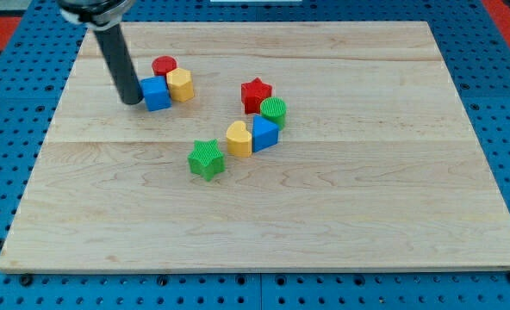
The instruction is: Move the red circle slightly left
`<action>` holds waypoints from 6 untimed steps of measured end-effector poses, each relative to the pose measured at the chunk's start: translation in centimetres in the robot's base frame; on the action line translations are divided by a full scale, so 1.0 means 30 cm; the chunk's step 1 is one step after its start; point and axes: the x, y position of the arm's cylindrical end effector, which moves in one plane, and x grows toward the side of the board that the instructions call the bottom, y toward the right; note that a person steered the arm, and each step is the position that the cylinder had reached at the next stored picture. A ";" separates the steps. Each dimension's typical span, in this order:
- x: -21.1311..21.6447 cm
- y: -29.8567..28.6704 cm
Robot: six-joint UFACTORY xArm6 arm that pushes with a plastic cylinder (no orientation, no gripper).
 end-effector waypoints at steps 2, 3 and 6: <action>-0.033 0.390; -0.217 0.458; -0.130 0.150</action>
